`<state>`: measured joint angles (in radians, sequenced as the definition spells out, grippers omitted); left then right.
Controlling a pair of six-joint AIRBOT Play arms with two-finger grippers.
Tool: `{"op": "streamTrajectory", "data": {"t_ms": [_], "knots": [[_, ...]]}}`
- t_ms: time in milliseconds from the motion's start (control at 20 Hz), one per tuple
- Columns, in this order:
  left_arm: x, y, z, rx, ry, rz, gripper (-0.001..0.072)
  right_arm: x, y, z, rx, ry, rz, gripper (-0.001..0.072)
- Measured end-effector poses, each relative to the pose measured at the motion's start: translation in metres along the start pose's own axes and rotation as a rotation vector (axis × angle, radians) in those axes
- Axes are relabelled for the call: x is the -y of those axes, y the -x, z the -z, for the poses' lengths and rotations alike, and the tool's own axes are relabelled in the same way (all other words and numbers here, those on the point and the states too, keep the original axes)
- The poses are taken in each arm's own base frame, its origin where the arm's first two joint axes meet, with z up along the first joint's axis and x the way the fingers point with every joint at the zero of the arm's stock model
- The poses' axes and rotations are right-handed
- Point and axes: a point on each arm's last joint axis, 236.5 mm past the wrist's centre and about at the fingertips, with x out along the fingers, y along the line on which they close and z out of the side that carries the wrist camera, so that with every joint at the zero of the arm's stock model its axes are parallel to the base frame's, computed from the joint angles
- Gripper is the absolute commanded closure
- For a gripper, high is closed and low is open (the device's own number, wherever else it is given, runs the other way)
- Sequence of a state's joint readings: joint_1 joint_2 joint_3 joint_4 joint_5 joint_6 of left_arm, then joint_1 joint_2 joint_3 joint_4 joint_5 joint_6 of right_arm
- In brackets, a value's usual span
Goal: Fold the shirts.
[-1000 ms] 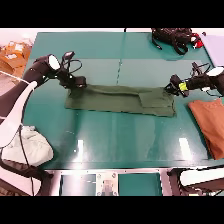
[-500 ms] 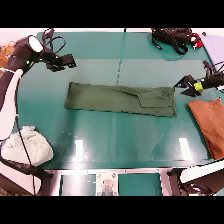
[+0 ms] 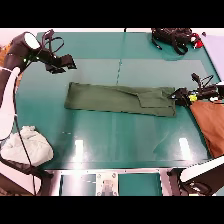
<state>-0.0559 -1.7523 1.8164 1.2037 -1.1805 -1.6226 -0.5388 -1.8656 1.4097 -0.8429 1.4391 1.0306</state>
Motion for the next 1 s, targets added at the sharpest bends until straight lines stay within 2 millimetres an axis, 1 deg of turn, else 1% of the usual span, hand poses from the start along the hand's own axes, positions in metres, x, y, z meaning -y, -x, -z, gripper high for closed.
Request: {"op": "streamTrajectory", "data": {"t_ms": [100, 200, 400, 450, 600, 650, 700, 750, 800, 850, 900, 950, 1000], "knots": [[0.001, 0.0, 0.001, -0.006, 0.001, 0.003, 0.0002, 0.002, 0.001, -0.003, 0.01, 0.011, -0.008, 0.0012], [0.001, 0.0, 0.002, -0.01, 0.001, 0.004, 0.0002, 0.007, 0.007, -0.008, 0.029, 0.022, -0.002, 0.0012], [0.002, 0.0, 0.003, -0.013, 0.003, 0.006, 0.0002, 0.008, 0.011, -0.006, 0.024, 0.032, -0.009, 0.0012], [0.001, 0.0, 0.003, -0.013, 0.003, 0.006, 0.0002, 0.007, 0.009, -0.005, 0.017, 0.034, -0.012, 0.0012], [0.002, 0.0, 0.002, -0.01, 0.003, 0.006, 0.0002, -0.001, -0.005, -0.003, -0.012, 0.036, -0.029, 0.0014], [0.002, 0.0, 0.002, -0.01, 0.003, 0.006, 0.0003, -0.003, -0.011, -0.004, -0.018, 0.038, -0.025, 0.0039], [0.002, 0.0, 0.002, -0.01, 0.004, 0.007, 0.0003, -0.006, -0.017, -0.006, -0.02, 0.04, -0.019, 0.0142], [0.002, 0.0, 0.002, -0.01, 0.005, 0.009, 0.0003, -0.008, -0.023, -0.008, -0.019, 0.045, -0.008, 0.0332], [0.003, 0.0, 0.003, -0.014, 0.006, 0.014, 0.0004, -0.009, -0.029, -0.01, -0.019, 0.048, 0.002, 0.0538], [0.005, 0.0, 0.004, -0.019, 0.009, 0.021, 0.0005, -0.01, -0.035, -0.011, -0.02, 0.045, 0.006, 0.0681], [0.007, 0.0, 0.005, -0.023, 0.013, 0.03, 0.0118, -0.012, -0.038, -0.01, -0.028, 0.049, 0.013, 0.0685], [0.01, 0.0, 0.006, -0.028, 0.016, 0.041, 0.0397, -0.014, -0.04, -0.011, -0.03, 0.056, 0.017, 0.0685], [0.012, 0.0, 0.007, -0.029, 0.02, 0.052, 0.0617, -0.017, -0.041, -0.012, -0.031, 0.061, 0.018, 0.0686]]}}
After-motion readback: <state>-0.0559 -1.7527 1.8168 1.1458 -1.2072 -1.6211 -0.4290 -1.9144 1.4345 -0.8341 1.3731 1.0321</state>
